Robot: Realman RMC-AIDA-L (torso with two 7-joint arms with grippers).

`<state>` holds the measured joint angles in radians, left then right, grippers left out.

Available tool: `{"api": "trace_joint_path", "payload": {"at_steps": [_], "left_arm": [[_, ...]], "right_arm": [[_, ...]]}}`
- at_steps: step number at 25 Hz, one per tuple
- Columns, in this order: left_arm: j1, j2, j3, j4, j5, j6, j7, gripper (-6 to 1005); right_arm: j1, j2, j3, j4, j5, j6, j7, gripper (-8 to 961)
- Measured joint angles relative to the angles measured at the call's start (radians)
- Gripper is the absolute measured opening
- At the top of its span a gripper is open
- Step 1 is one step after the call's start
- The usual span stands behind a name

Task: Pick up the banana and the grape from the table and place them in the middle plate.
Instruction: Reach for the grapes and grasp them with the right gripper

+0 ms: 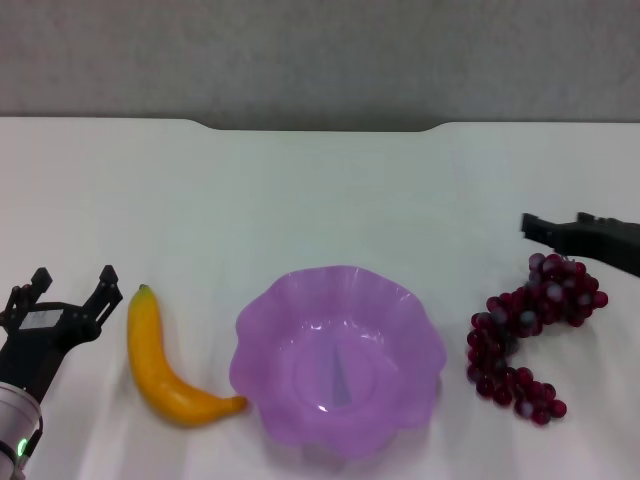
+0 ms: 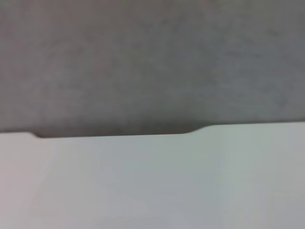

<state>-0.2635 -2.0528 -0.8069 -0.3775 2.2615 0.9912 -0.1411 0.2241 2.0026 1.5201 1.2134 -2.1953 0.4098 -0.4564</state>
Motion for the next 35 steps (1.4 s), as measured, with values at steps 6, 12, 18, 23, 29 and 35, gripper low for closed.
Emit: {"api": "trace_joint_path", "payload": {"at_steps": [6, 12, 18, 23, 29, 35], "left_arm": [[0.0, 0.0, 0.0, 0.0, -0.001, 0.0, 0.0, 893], [-0.009, 0.0, 0.0, 0.0, -0.001, -0.003, 0.0, 894], [-0.017, -0.001, 0.0, -0.001, 0.0, -0.018, 0.0, 894], [-0.025, -0.001, 0.0, 0.0, 0.0, -0.025, 0.0, 893], [-0.025, -0.001, 0.0, -0.001, 0.003, -0.025, 0.0, 893], [-0.024, -0.001, 0.0, -0.001, 0.001, -0.025, 0.0, 893]], "right_arm": [[0.062, -0.001, 0.187, -0.028, -0.019, 0.255, 0.023, 820], [0.17, -0.002, 0.287, -0.196, -0.062, 0.375, 0.038, 818], [0.231, 0.004, 0.281, -0.33, -0.047, 0.324, 0.034, 816], [0.263, 0.004, 0.235, -0.389, 0.007, 0.272, 0.027, 815], [0.26, 0.005, 0.209, -0.393, 0.062, 0.224, -0.007, 809], [0.263, 0.003, 0.209, -0.438, 0.064, 0.2, -0.02, 799]]}}
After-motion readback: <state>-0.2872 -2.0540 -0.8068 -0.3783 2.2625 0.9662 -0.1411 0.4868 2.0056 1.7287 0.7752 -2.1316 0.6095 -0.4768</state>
